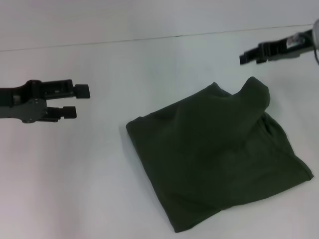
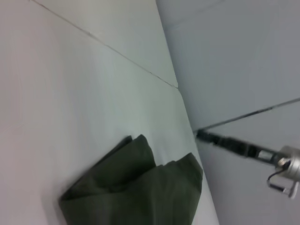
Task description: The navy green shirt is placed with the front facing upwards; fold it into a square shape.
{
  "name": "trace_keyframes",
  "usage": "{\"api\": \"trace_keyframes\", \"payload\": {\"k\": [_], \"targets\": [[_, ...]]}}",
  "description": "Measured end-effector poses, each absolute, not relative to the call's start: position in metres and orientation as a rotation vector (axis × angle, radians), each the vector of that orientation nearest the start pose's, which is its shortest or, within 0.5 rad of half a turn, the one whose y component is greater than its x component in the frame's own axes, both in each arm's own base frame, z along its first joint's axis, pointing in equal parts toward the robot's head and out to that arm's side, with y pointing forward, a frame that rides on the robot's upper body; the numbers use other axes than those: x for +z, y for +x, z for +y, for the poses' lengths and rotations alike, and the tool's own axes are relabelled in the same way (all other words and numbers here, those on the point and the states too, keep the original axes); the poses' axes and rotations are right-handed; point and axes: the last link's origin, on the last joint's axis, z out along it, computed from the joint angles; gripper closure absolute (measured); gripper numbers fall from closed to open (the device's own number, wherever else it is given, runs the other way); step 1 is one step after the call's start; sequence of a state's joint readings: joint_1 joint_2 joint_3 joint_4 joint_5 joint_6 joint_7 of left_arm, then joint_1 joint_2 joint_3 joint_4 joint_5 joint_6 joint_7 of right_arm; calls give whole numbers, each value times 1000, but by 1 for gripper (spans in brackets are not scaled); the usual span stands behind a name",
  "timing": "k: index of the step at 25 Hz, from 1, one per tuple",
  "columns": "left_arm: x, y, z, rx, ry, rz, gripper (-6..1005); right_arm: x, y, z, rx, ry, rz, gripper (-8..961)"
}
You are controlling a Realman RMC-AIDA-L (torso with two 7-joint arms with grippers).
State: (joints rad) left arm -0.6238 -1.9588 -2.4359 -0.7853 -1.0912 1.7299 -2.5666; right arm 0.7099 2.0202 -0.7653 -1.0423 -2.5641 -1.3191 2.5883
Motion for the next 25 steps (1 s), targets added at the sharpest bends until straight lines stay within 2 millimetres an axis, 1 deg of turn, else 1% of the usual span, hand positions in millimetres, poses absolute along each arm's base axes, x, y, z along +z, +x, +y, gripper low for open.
{"api": "trace_keyframes", "payload": {"k": [3,6,7,9,11,14,17,19,20,22,25], "targets": [[60,-232,355,-597,-2435,-1964,43,95,230,421,237,-2118,1420,449],[55,-234,357,-447,-2441,-1960,44,102,213,418,343,-2187,1424,387],[51,-235,359,-364,-2436,-1949,44,103,207,417,379,-2216,1428,366],[47,-235,360,-314,-2433,-1940,45,106,197,414,455,-2267,1433,324],[41,-235,362,-275,-2431,-1926,45,110,190,411,526,-2301,1438,322],[32,-231,364,-252,-2446,-1898,46,119,188,408,607,-2311,1450,320],[18,-226,368,-222,-2456,-1857,47,128,192,405,664,-2294,1468,319],[15,-224,369,-214,-2457,-1847,47,131,195,403,680,-2284,1479,318],[4,-219,374,-184,-2459,-1819,47,132,197,402,683,-2281,1484,318],[-1,-216,376,-170,-2462,-1812,48,133,201,399,681,-2278,1496,318],[-14,-209,380,-132,-2465,-1821,48,134,206,396,675,-2268,1508,318]]}}
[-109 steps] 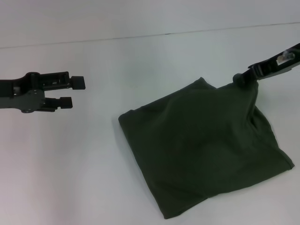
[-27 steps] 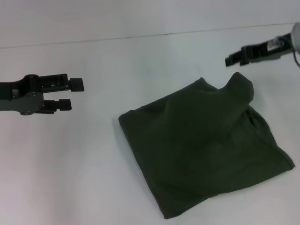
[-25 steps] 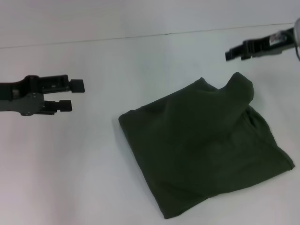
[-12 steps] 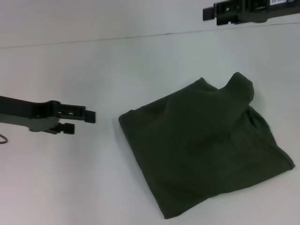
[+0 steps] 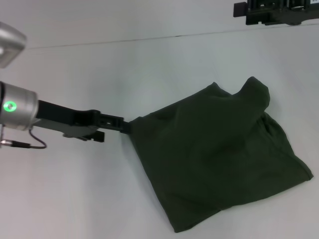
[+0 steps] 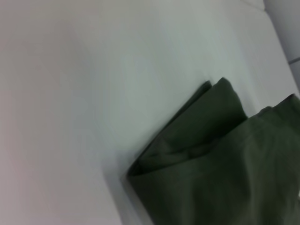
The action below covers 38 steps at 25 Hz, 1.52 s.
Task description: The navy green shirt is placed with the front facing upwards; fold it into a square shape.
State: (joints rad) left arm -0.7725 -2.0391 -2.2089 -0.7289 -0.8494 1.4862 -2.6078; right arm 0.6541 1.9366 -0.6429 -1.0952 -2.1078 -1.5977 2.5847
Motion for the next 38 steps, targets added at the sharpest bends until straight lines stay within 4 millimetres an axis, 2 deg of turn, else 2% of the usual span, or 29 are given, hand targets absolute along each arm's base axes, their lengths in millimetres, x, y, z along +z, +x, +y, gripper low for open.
{"api": "trace_keyframes", "payload": {"k": [5,11,16,25,38], "targets": [[-30,-205,385,-72,-2421,-1866,50,137,213,392,672,-2254,1523,318],[-49,-207,391,-119,-2330,-1900,51,137,214,391,672,-2251,1528,319],[-63,-200,392,-147,-2319,-1882,52,138,214,391,675,-2250,1527,319],[-72,-202,394,-94,-2293,-1873,54,140,215,391,690,-2239,1530,318],[-87,-188,392,-57,-2343,-1843,77,140,220,390,703,-2222,1547,319]]}}
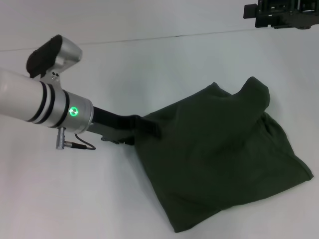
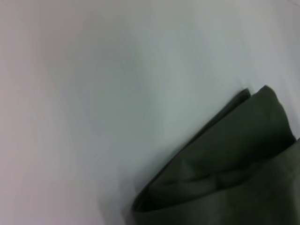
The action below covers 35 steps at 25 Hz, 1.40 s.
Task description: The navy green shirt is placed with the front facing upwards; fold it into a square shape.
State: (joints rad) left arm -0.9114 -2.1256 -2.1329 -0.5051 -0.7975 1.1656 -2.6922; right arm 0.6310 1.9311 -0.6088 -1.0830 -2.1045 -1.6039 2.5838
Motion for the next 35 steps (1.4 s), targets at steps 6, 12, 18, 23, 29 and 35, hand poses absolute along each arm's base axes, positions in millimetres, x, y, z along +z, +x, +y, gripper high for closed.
{"api": "trace_keyframes", "payload": {"k": [6,12,18,23,29,35], "targets": [[-92,-187,393,5,-2371,-1769,124,142,221,390,709,-2217,1550,318],[-89,-185,396,-20,-2369,-1757,290,142,226,387,711,-2209,1557,322],[-88,-183,396,-21,-2376,-1760,529,144,227,386,720,-2202,1559,325],[-85,-182,395,-27,-2385,-1758,753,143,227,386,720,-2204,1560,325],[-71,-190,395,-55,-2365,-1773,996,143,228,385,721,-2204,1562,324],[-48,-203,396,-126,-2313,-1807,999,143,228,385,724,-2201,1562,325]]}}
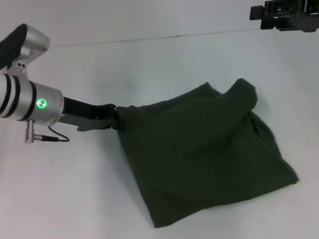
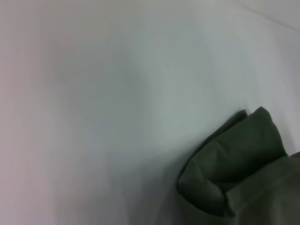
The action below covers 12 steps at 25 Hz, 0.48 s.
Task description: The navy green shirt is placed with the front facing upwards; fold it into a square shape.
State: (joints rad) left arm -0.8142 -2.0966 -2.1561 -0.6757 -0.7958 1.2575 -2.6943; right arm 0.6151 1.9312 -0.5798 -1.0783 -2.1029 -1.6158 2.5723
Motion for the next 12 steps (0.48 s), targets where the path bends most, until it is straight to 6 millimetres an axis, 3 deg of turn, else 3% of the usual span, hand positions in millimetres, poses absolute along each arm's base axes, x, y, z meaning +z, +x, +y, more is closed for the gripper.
{"api": "trace_keyframes", "payload": {"k": [12], "targets": [[-31,-215,408,-142,-2242,-1764,973,143,230,386,730,-2192,1571,329]]}}
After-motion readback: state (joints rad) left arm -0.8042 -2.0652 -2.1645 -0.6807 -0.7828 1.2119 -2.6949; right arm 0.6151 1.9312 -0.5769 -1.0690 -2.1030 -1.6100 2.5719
